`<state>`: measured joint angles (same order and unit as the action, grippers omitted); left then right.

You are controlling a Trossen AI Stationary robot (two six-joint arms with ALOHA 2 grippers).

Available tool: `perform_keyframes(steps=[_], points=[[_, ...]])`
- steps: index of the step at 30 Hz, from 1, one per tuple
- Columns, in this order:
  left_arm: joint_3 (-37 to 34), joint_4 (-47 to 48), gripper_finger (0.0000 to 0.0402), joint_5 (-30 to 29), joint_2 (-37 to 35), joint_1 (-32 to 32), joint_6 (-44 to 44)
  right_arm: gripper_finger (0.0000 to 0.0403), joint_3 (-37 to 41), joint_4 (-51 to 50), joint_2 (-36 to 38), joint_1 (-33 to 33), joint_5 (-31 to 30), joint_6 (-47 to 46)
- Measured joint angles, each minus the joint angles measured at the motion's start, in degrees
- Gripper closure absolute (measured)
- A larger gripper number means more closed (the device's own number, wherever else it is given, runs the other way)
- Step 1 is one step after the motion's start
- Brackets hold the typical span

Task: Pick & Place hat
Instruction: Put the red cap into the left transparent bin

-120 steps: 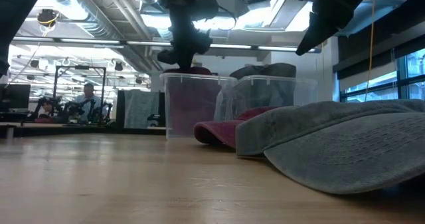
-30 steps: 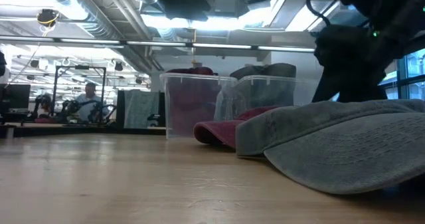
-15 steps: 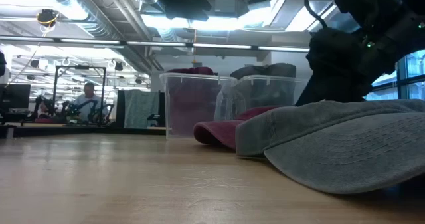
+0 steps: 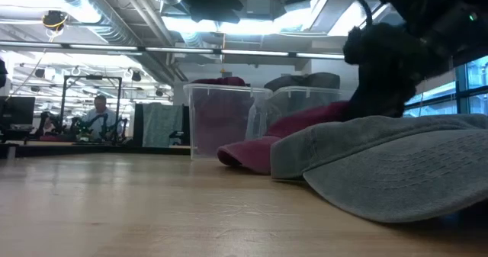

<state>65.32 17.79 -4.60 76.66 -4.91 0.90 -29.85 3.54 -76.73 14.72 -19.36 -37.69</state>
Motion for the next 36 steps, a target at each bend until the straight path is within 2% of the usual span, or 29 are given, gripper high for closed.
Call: perform_keyframes(steps=[8, 14, 19, 24, 32, 36], points=[[0.01, -0.88, 0.0183, 0.0, 0.0, 0.0, -0.1, 0.0396, -16.72, -30.37, -0.02, 0.09, -2.23, 19.35], [0.02, -5.95, 0.0181, 1.02, 0.0, 0.0, -0.1, 0.0398, -28.21, -44.06, -0.02, 0.09, -3.52, 32.05], [0.07, -10.75, 0.0182, 2.39, 0.02, 0.0, 0.78, 0.0398, -32.58, -49.54, -0.02, 1.38, -2.35, 44.23], [0.09, -11.18, 0.0181, 2.97, 0.02, 0.0, 1.55, 0.0398, -33.39, -50.03, -0.02, 3.19, -4.05, 53.47], [0.09, -11.18, 0.0179, 3.18, 0.02, 0.0, 2.96, 0.0398, -35.58, -50.09, -0.02, 6.54, -11.81, 68.21], [0.09, -11.16, 0.017, 6.83, 0.02, -0.02, 2.94, 0.0398, -35.62, -48.92, -0.02, 8.08, -16.66, 73.71]])
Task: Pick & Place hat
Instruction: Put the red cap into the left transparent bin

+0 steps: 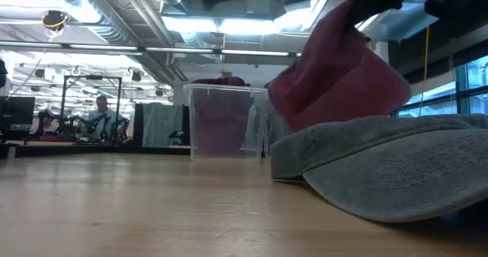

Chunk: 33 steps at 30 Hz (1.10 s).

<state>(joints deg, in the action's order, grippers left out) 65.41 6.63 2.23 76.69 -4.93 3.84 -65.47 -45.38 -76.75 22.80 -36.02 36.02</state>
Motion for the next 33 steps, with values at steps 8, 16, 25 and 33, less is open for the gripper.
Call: perform_keyframes(steps=[8, 16, 25, 33], points=[[0.0, 0.0, 0.013, 2.95, 0.02, 0.0, 1.33, 0.0398, 0.0, 5.8, 0.0, 0.86, -5.5, 12.01], [0.0, 3.45, 0.0127, 1.27, 0.04, -0.06, 2.71, 0.0394, 0.0, 15.98, 0.0, 0.75, -5.19, 26.47], [-0.02, 6.78, 0.0127, 7.03, 0.09, 0.79, -7.22, 0.0392, 0.0, 25.16, -0.02, -0.2, 2.98, 30.2], [-0.02, 6.51, 0.0126, 12.6, 0.13, 1.09, -7.62, 0.0391, 0.0, 26.4, -0.02, -2.06, 6.43, 30.86]])
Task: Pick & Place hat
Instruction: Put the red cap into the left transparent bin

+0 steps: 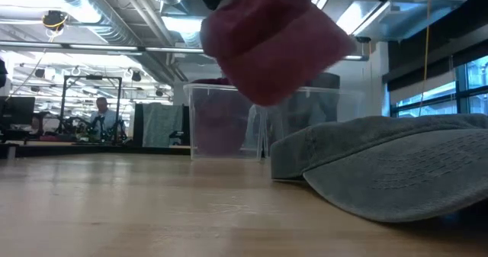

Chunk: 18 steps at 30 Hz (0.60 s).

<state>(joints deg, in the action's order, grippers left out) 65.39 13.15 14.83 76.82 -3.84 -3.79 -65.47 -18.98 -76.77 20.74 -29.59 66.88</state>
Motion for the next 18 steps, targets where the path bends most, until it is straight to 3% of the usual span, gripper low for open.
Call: perform_keyframes(steps=[10, 14, 18], points=[[0.0, 0.23, 0.0126, 0.42, 0.0, 0.01, 2.49, 0.0391, 0.0, 7.46, -3.25, -2.49, 2.37, 8.21], [0.0, 1.25, 0.0126, 4.55, 0.0, 0.04, 3.67, 0.039, 0.0, 7.53, -4.71, -3.81, 1.76, 8.78], [0.0, 3.12, 0.0125, 1.16, 0.22, 0.06, 4.11, 0.039, 0.0, 9.45, -4.87, -4.12, 1.71, 9.15]])
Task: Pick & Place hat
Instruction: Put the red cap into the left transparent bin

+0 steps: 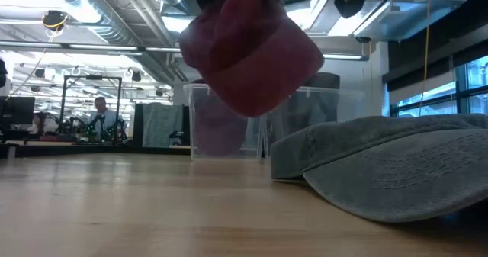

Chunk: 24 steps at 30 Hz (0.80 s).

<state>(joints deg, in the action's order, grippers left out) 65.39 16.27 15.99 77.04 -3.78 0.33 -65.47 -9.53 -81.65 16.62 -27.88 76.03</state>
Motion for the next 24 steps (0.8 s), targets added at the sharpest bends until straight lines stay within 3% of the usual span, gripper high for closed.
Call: perform_keyframes(steps=[3, 10, 13, 24], points=[[-0.1, 1.14, 0.0125, -1.78, 0.56, -0.38, -0.01, 0.039, 0.0, 1.17, -0.02, 0.02, 0.46, 1.51], [0.0, 0.34, 0.0125, 6.25, 3.29, -0.23, -1.95, 0.039, 0.0, 2.12, -0.02, -0.17, -0.07, 1.46], [-0.02, 0.31, 0.0134, 6.25, 4.04, 0.14, -1.58, 0.039, 0.0, 1.93, -0.03, -0.24, -0.45, 0.92], [-0.04, 0.39, 0.0236, 6.01, 1.76, -0.13, -0.51, 0.039, 0.0, 0.54, -0.04, -0.22, -3.98, -4.48]])
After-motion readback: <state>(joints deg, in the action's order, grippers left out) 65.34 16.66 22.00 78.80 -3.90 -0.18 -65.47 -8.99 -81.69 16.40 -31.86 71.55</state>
